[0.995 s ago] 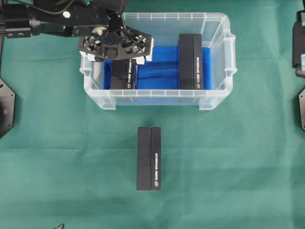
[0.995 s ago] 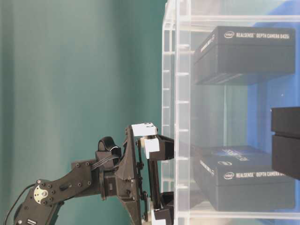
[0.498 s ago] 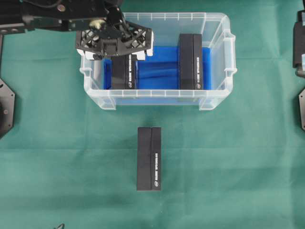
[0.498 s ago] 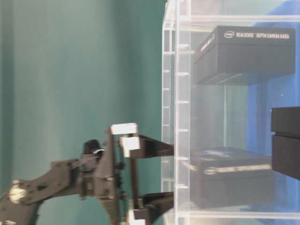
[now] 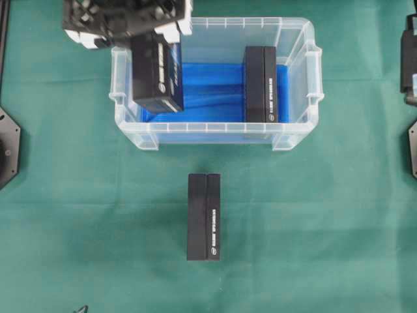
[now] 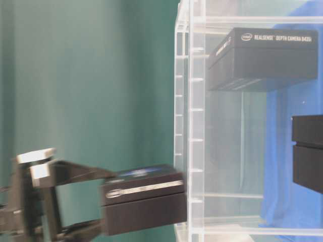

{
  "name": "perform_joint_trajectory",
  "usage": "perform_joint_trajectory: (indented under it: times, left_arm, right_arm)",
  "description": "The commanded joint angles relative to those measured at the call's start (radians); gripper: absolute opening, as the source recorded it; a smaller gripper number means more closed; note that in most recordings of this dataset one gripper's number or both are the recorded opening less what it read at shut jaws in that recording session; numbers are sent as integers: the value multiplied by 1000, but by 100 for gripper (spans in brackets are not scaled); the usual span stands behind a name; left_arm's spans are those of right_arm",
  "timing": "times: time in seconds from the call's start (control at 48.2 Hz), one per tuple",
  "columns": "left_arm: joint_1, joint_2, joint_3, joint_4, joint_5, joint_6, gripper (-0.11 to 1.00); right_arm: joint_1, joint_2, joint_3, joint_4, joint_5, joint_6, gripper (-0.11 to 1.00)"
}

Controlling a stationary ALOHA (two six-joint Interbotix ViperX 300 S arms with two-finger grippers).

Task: Take the box out of the case with the left arm.
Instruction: 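Lift the left black boxes upward out of the case, then carry the held boxes to the front left, outside the case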

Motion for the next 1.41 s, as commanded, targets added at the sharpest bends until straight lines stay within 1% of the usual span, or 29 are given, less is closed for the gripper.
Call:
perform_joint_trajectory:
  times: [0.0,0.207,0.373,0.684,1.389]
  left_arm:
    - [-2,-37,-72,3,37,3,63]
    - [-14,-25,-184,3,104,6,63]
    - [-20,-11,-230,3,150,8,63]
    - [-34,-8,-232,0,161,5,63]
    - [-31,-8,-230,0,161,-2,63]
  right_arm:
    - [-2,-2,-11,-2,0,2,2]
    - [-2,-2,-11,0,0,2,2]
    - [-2,-2,-11,3,0,2,2]
    - [-2,-2,-11,3,0,2,2]
    - [-2,-2,-9,5,0,2,2]
